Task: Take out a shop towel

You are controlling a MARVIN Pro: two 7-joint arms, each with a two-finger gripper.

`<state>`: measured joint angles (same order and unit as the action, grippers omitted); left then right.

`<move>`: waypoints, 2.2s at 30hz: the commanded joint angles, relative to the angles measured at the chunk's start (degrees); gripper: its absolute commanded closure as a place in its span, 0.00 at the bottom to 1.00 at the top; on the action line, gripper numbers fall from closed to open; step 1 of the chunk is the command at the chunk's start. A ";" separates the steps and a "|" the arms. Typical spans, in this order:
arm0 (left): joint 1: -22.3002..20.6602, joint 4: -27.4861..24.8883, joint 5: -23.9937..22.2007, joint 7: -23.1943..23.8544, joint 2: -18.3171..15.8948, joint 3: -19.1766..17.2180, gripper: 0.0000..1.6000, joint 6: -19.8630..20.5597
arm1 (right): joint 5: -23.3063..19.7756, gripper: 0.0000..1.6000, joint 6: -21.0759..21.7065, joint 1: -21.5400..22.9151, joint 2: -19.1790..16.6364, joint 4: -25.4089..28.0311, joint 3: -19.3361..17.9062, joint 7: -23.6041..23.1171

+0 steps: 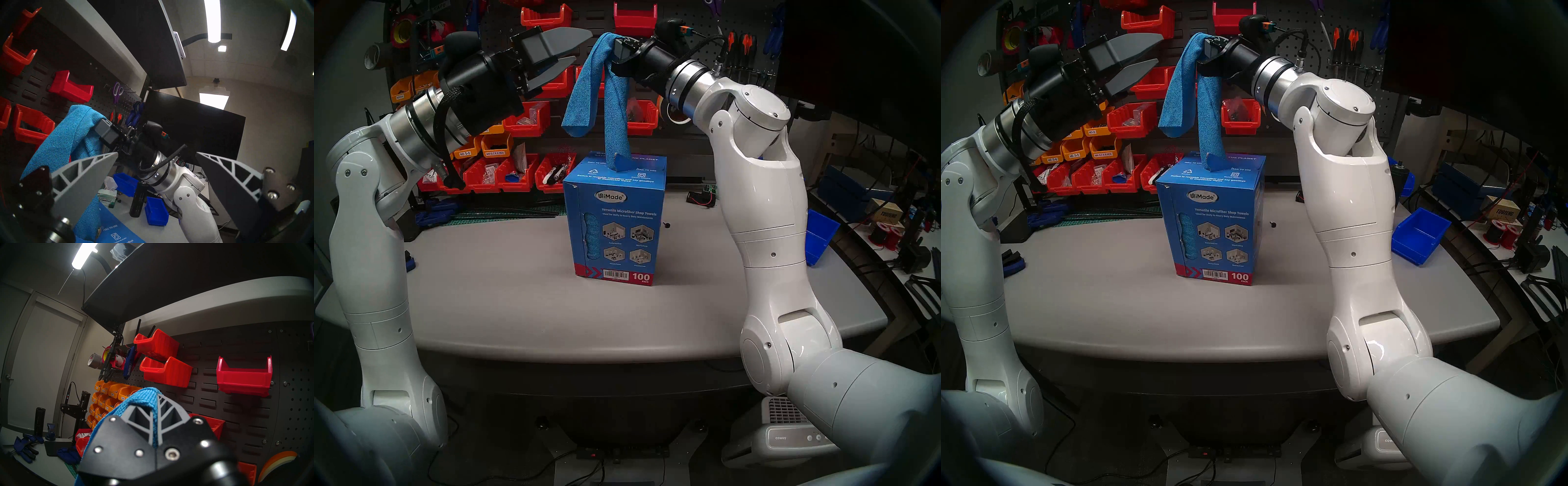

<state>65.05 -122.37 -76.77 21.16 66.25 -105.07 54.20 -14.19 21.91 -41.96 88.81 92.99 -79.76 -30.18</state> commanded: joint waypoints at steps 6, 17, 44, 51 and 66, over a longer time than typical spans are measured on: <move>2.73 -5.27 -5.61 0.14 -0.60 -2.66 0.00 0.80 | 0.15 1.00 -0.66 1.69 0.06 1.56 -0.16 -0.01; 3.94 -3.84 -2.00 -0.11 -4.07 -2.28 0.00 0.76 | 0.14 1.00 -0.68 1.69 0.05 1.57 -0.15 0.00; -0.04 0.18 6.58 4.46 -6.04 2.74 0.00 -2.93 | 0.13 1.00 -0.68 1.69 0.04 1.57 -0.14 0.01; -2.42 1.74 8.92 3.83 -5.45 5.55 0.00 -4.49 | 0.14 1.00 -0.67 1.68 0.05 1.57 -0.15 0.01; -5.83 5.27 14.35 4.25 -5.63 10.68 0.00 -7.61 | 0.15 1.00 -0.67 1.68 0.06 1.57 -0.15 0.00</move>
<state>63.02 -117.72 -64.16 24.67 60.91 -95.24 49.13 -14.18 21.86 -41.99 88.80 93.00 -79.75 -30.12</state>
